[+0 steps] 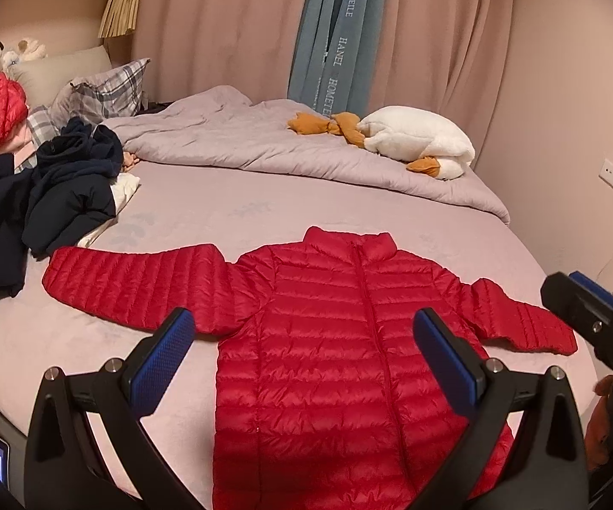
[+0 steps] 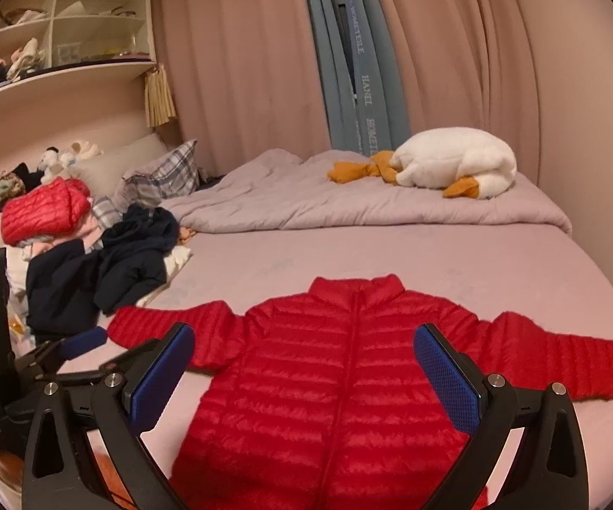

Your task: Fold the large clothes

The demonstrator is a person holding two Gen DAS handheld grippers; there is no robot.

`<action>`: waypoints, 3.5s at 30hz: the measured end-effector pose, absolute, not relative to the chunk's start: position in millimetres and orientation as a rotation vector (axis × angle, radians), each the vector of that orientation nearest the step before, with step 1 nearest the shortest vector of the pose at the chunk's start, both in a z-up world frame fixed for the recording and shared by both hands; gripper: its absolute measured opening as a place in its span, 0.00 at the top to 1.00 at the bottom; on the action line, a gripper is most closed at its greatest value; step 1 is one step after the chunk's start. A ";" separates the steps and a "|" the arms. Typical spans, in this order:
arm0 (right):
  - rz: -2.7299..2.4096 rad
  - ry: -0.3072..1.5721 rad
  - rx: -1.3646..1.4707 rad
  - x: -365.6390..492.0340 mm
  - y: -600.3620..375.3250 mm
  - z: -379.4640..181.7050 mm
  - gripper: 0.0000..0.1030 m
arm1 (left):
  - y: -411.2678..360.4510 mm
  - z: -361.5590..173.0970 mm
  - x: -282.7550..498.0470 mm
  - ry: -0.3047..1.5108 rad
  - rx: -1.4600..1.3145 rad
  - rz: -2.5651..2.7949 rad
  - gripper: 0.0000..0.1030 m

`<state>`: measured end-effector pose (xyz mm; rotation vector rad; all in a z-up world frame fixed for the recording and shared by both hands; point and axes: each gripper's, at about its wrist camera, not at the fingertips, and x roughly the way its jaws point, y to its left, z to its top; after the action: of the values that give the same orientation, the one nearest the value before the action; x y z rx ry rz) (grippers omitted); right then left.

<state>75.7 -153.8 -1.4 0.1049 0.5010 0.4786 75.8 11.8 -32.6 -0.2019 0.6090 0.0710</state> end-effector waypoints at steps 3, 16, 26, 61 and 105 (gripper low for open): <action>0.490 0.528 0.116 81.1 -154.8 -4.1 0.01 | 15.2 -33.4 80.0 0.623 -0.217 0.072 0.00; 0.472 0.533 0.107 87.1 -156.4 -4.7 0.01 | 25.1 -38.7 81.7 0.632 -0.280 0.033 0.00; 0.438 0.539 0.105 86.8 -161.9 -8.5 0.03 | 26.0 -41.9 88.5 0.657 -0.352 0.013 0.01; 0.401 0.595 0.180 91.9 -181.1 -25.7 0.15 | 0.5 -44.5 108.5 0.683 -0.230 -0.046 0.01; 0.462 0.602 0.260 119.2 -208.9 -36.3 0.18 | 10.2 -32.1 101.0 0.650 -0.335 0.073 0.02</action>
<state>119.2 -208.9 -36.3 0.2595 0.6015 0.4619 101.0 10.2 -32.1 -0.3345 0.6504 0.0734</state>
